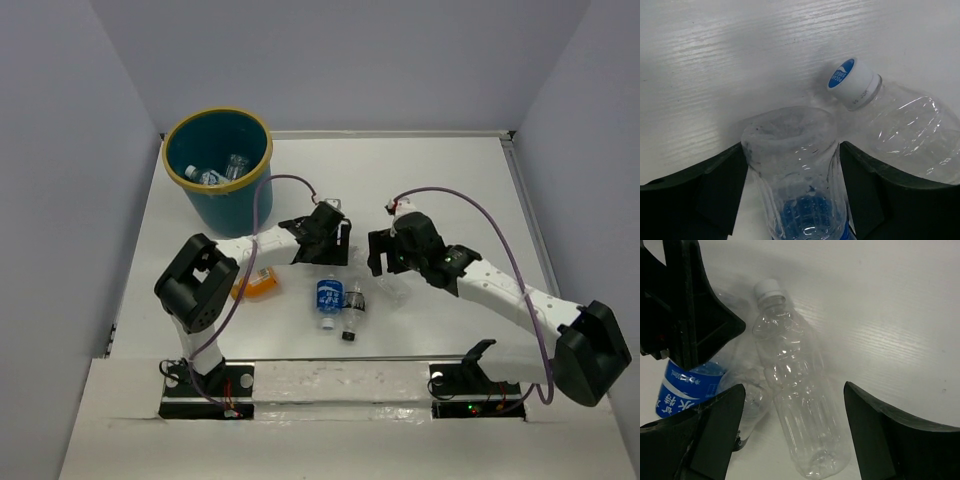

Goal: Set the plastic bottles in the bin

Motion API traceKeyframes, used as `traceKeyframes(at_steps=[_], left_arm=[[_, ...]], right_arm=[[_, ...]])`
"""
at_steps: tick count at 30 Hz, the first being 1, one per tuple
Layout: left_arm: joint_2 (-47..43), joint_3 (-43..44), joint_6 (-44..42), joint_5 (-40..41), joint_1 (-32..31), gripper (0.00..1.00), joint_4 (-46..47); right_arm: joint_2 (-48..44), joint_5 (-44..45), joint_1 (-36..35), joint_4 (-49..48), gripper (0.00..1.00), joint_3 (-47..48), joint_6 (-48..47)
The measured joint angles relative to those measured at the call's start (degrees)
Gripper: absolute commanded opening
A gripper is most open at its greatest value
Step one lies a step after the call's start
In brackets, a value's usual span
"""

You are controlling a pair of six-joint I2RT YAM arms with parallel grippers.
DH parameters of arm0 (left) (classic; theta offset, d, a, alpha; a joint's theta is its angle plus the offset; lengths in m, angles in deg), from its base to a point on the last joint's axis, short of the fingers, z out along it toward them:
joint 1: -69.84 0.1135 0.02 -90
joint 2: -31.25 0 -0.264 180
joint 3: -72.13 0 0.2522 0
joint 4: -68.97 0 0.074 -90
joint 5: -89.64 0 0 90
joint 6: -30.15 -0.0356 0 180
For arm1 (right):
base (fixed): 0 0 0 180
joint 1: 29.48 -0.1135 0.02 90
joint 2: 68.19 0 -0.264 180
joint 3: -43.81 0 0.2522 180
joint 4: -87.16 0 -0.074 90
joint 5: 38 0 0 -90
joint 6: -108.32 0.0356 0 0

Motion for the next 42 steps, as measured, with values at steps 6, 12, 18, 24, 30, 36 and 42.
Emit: traceKeyframes(at_steps=[6, 12, 18, 24, 30, 36, 42], left_arm=[[0.87, 0.92, -1.16, 0.79, 0.02, 0.56, -0.74], [1.27, 3.98, -2.43, 2.10, 0.04, 0.55, -1.70], [-1.73, 7.30, -4.66, 4.31, 1.29, 0.54, -2.91], [-12.72, 12.02, -6.99, 7.67, 5.27, 0.54, -4.72], [-22.36, 19.47, -8.98, 12.90, 9.70, 0.54, -3.26], [-26.03, 24.76, -9.42, 16.70, 18.69, 0.54, 3.19], [-20.41, 31.76, -10.03, 20.92, 29.22, 0.55, 7.17]], right_arm=[[6.43, -2.32, 0.00, 0.20, 0.88, 0.92, -0.22], [14.45, -3.17, 0.00, -0.24, 0.91, 3.54, -0.83], [19.32, -2.58, 0.28, -0.26, 0.88, 6.60, -1.99], [21.55, -1.86, 0.79, -1.27, 0.79, 8.31, -2.62], [22.27, -1.36, 1.51, -1.55, 0.79, 8.31, -3.02], [23.82, -0.35, 1.86, -1.70, 0.60, 8.31, -2.99], [23.10, 0.81, 2.32, -2.10, 0.44, 8.17, -2.95]])
